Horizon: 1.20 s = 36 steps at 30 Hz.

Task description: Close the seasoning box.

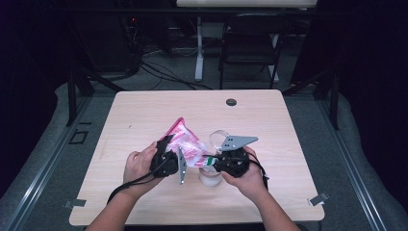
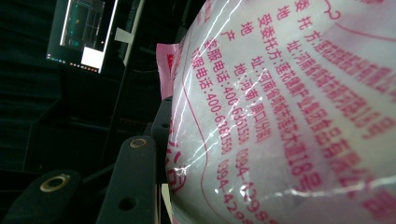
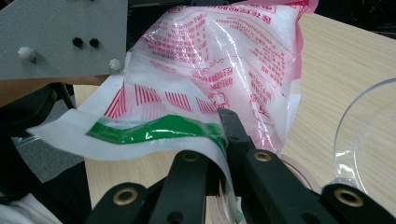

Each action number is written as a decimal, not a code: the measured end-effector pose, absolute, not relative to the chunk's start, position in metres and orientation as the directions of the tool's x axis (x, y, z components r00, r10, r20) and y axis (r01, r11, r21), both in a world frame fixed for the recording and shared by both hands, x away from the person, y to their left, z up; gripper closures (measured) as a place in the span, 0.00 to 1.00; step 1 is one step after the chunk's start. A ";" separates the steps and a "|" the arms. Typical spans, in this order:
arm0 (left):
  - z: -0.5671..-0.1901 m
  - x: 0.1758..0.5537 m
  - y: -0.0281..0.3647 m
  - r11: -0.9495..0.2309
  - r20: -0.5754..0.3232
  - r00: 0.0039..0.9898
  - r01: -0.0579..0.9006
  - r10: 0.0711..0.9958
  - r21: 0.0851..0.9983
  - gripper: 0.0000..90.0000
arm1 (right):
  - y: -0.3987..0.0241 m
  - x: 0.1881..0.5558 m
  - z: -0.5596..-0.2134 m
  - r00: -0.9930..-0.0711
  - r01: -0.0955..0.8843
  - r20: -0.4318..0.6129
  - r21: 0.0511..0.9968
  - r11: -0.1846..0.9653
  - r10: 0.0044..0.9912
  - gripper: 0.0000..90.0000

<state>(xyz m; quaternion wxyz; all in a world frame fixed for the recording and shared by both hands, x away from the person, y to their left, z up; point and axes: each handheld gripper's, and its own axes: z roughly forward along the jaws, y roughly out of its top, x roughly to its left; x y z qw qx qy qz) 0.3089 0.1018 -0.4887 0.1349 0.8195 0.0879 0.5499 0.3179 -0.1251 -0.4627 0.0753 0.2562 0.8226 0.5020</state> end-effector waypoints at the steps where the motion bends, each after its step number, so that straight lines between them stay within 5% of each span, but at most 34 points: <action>1: -0.489 0.309 0.102 -0.949 0.879 0.380 -0.006 0.289 0.315 0.68 | -0.125 0.318 -0.463 -0.858 0.346 0.134 0.864 0.365 0.496 0.99; 36: -0.488 0.306 0.096 -0.975 0.932 0.304 -0.041 0.197 0.220 0.68 | -0.127 0.319 -0.467 -0.862 0.341 0.120 0.856 0.389 0.492 1.00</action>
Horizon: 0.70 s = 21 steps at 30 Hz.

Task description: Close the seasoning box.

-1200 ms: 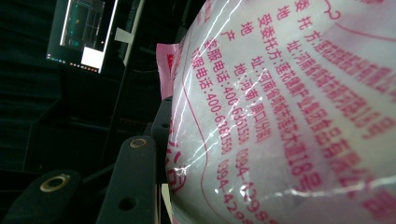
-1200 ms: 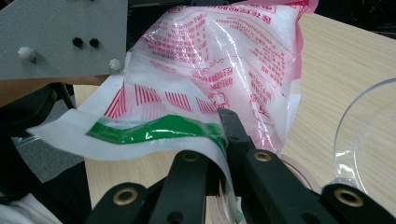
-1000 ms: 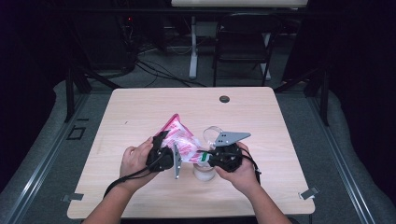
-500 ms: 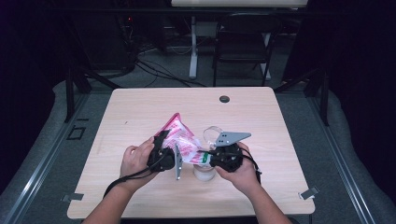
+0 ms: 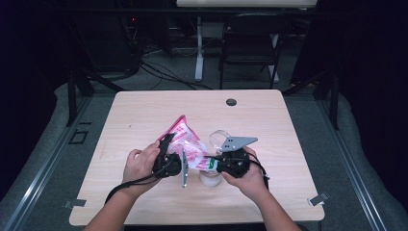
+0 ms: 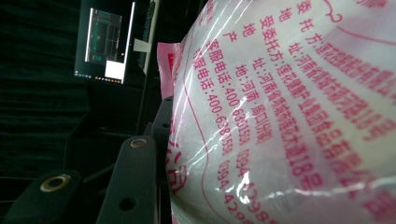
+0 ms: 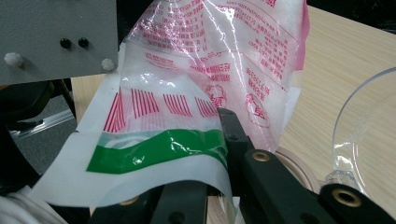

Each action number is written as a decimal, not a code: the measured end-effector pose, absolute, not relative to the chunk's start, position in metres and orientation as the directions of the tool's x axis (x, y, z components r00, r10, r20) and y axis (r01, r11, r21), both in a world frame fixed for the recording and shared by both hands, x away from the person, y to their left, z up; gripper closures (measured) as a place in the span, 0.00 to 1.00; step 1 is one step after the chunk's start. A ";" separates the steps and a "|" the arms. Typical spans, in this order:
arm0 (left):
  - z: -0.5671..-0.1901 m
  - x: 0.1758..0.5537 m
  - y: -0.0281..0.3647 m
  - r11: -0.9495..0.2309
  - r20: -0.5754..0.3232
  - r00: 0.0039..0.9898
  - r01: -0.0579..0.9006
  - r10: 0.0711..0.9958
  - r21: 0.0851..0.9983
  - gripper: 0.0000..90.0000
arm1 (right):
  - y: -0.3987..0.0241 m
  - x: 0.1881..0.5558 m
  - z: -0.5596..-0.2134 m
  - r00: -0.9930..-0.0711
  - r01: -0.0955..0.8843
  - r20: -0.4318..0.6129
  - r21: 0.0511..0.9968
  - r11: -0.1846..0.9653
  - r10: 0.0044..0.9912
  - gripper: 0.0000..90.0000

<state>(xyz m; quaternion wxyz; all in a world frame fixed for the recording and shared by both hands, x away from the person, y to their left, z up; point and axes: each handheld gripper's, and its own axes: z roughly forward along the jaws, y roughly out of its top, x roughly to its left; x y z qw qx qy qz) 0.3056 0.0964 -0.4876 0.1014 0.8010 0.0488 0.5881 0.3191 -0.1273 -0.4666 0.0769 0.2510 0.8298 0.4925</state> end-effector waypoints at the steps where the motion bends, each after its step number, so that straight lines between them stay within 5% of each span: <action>1: -0.488 0.306 0.096 -0.975 0.934 0.299 -0.044 0.193 0.216 0.68 | -0.127 0.319 -0.467 -0.862 0.341 0.120 0.856 0.389 0.493 1.00; 21: -0.485 0.305 0.094 -0.982 0.953 0.264 -0.071 0.149 0.173 0.68 | -0.128 0.319 -0.467 -0.863 0.336 0.107 0.852 0.401 0.494 1.00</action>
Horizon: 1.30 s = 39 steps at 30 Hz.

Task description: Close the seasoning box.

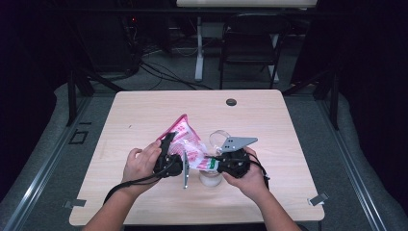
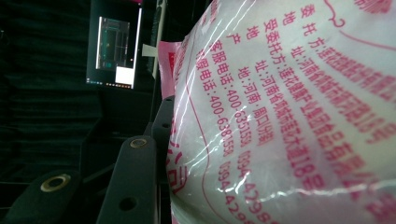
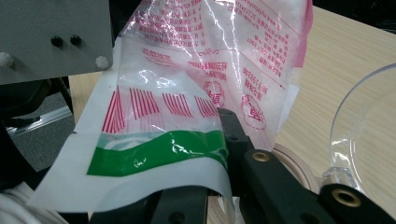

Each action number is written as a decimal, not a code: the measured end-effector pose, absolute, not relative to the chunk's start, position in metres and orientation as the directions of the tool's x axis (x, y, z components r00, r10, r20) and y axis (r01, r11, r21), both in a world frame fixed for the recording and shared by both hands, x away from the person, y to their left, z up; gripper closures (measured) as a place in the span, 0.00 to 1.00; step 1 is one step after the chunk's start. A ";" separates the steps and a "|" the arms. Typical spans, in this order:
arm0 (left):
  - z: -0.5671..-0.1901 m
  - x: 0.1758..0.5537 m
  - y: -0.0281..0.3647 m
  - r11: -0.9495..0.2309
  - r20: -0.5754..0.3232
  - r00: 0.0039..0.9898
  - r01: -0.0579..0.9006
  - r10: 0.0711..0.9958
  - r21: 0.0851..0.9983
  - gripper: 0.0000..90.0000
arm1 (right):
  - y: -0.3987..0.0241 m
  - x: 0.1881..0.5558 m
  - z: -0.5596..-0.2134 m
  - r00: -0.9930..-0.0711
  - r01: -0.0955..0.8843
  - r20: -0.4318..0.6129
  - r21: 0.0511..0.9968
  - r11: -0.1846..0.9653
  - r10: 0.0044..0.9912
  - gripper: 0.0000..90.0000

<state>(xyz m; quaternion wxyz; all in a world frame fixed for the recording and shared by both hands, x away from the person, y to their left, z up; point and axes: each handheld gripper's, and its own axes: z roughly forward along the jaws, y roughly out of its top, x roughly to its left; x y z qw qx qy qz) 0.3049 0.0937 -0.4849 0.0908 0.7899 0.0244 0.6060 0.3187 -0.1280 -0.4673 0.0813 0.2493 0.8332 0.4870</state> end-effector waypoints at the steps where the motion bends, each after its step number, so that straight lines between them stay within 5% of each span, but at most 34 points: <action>1: -0.484 0.305 0.094 -0.983 0.952 0.266 -0.068 0.148 0.172 0.68 | -0.128 0.319 -0.467 -0.862 0.336 0.107 0.852 0.401 0.495 1.00; 39: -0.478 0.305 0.082 -0.984 0.960 0.261 -0.117 0.098 0.132 0.69 | -0.136 0.314 -0.476 -0.847 0.370 0.125 0.836 0.404 0.517 1.00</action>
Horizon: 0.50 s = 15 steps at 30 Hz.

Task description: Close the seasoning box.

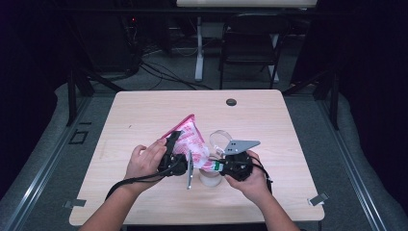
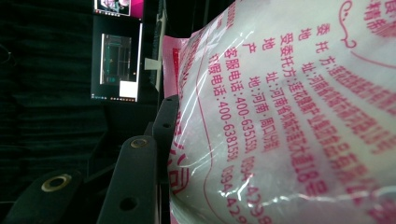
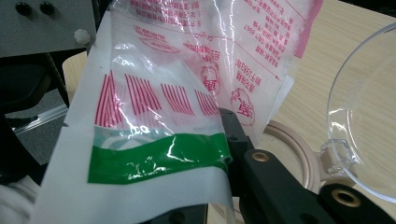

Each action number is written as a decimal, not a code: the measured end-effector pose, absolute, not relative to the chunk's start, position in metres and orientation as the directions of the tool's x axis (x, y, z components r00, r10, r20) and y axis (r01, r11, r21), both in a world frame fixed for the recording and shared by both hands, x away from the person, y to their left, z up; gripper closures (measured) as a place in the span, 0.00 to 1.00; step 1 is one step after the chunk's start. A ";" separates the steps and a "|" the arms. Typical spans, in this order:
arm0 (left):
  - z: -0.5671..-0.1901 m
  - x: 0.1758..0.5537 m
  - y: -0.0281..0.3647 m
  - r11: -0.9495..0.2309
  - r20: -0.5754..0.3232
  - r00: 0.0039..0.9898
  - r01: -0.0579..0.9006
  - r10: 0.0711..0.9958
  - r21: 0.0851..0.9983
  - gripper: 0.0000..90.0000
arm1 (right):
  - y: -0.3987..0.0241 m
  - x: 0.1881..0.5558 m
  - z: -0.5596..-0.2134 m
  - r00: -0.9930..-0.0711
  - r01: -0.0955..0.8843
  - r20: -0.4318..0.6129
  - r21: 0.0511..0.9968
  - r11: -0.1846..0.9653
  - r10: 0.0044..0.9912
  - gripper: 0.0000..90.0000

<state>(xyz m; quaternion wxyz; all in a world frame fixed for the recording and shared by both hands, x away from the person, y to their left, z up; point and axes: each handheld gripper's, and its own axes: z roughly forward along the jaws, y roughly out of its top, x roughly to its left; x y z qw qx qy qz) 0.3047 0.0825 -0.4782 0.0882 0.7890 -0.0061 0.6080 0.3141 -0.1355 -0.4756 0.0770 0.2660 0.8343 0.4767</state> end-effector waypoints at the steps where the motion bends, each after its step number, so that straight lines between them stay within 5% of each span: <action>1: -0.478 0.305 0.082 -0.984 0.960 0.264 -0.119 0.095 0.130 0.69 | -0.135 0.314 -0.476 -0.846 0.372 0.127 0.837 0.401 0.518 1.00; 15: -0.480 0.305 0.082 -0.987 0.961 0.266 -0.112 0.079 0.113 0.69 | -0.134 0.316 -0.480 -0.843 0.377 0.125 0.831 0.408 0.524 1.00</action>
